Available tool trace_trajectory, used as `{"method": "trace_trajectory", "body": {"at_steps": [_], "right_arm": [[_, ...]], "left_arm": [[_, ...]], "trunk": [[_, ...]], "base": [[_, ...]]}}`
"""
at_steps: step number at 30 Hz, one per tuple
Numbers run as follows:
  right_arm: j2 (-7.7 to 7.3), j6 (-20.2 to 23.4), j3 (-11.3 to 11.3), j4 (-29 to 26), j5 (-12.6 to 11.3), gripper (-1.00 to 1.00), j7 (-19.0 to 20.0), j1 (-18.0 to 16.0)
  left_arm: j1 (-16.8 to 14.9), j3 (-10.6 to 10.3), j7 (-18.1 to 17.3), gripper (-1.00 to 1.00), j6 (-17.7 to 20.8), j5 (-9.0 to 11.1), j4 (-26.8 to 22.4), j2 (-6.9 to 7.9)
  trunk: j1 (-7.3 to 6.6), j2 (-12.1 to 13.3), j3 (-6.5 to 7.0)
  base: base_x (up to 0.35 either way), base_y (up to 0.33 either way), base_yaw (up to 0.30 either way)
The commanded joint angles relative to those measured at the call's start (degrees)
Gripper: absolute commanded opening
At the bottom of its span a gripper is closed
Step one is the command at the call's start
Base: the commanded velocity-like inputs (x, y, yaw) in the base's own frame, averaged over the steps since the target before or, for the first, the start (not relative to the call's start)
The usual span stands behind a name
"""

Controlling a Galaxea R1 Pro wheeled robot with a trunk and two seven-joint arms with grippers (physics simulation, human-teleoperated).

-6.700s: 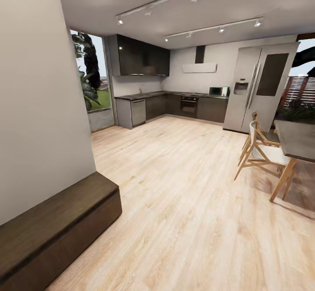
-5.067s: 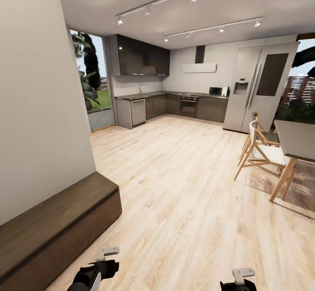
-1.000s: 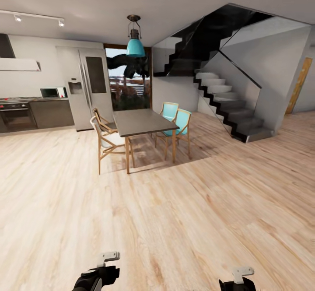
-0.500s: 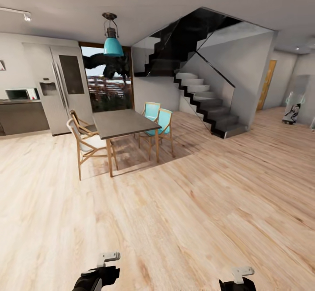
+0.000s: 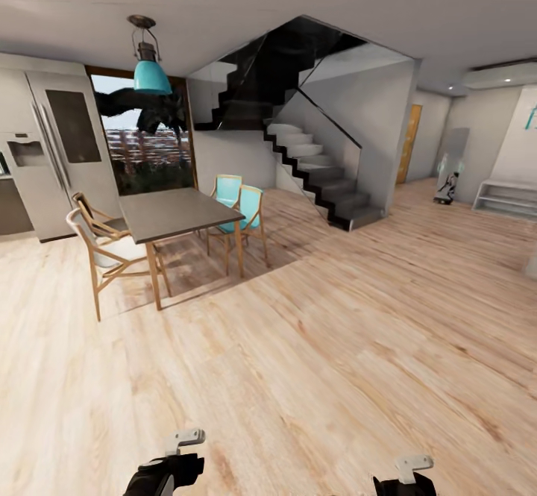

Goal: Turn on the radio receiver that's on the table in the living room.

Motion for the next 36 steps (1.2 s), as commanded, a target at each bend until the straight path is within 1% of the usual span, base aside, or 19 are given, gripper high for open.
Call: {"method": "trace_trajectory", "body": {"at_steps": [1,36], "right_arm": [[0.0,0.0,0.0,0.0,0.0,1.0,0.0,0.0],[0.0,0.0,0.0,0.0,0.0,1.0,0.0,0.0]], "left_arm": [[0.0,0.0,0.0,1.0,0.0,0.0,0.0,-0.03],[0.0,0.0,0.0,1.0,0.0,-0.1,0.0,0.12]], "trunk": [[0.0,0.0,0.0],[0.0,0.0,0.0]], "base": [[0.0,0.0,-0.279],[0.0,0.0,-0.279]]}}
